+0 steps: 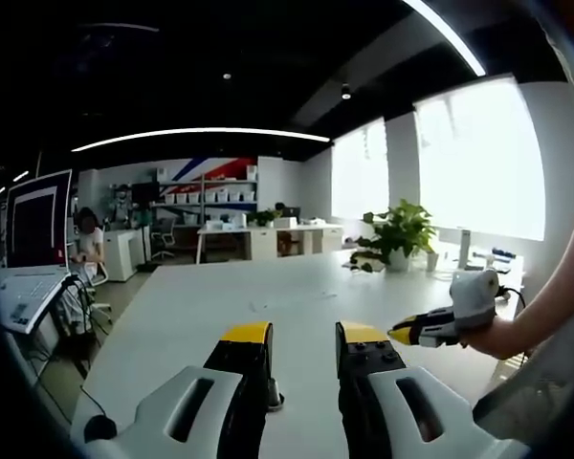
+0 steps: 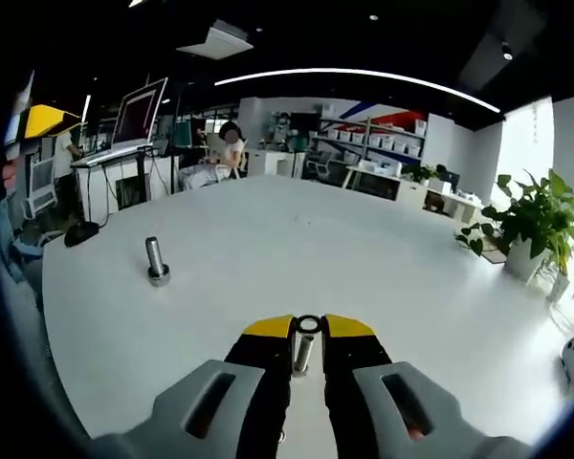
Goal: Place the washer onto the threaded stud by aligning its center hole with the stud, sliding it down to the base, and recovering from edge contact or off-axis alignment until the washer reaches the visible bottom stop.
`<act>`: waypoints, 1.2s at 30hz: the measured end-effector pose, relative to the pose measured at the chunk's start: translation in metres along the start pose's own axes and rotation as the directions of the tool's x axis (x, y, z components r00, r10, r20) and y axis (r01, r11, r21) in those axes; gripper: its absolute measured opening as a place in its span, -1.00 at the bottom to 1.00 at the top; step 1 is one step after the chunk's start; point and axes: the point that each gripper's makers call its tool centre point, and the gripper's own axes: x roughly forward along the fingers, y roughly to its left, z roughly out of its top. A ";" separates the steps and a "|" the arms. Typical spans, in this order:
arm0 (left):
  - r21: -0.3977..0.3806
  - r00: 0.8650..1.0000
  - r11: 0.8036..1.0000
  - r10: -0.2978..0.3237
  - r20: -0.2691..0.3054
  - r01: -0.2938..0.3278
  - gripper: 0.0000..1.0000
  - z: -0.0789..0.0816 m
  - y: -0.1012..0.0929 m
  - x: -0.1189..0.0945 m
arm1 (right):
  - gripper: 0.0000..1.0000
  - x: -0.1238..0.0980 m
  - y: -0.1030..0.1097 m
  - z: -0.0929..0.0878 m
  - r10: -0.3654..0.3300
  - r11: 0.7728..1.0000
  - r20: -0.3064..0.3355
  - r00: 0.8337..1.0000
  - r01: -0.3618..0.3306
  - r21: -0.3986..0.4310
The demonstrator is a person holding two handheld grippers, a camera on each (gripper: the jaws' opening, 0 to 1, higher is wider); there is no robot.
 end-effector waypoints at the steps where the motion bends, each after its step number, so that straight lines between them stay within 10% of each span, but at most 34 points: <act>1: 0.001 1.000 1.000 0.001 0.001 -0.001 -0.51 0.000 0.000 0.000 | -0.74 0.000 0.000 0.000 0.001 1.000 -0.001 1.000 -0.001 -0.001; 36: -0.001 1.000 1.000 0.010 -0.007 -0.010 -0.51 -0.002 0.003 0.000 | -0.70 0.013 0.002 -0.023 0.023 0.999 -0.061 0.998 -0.021 0.039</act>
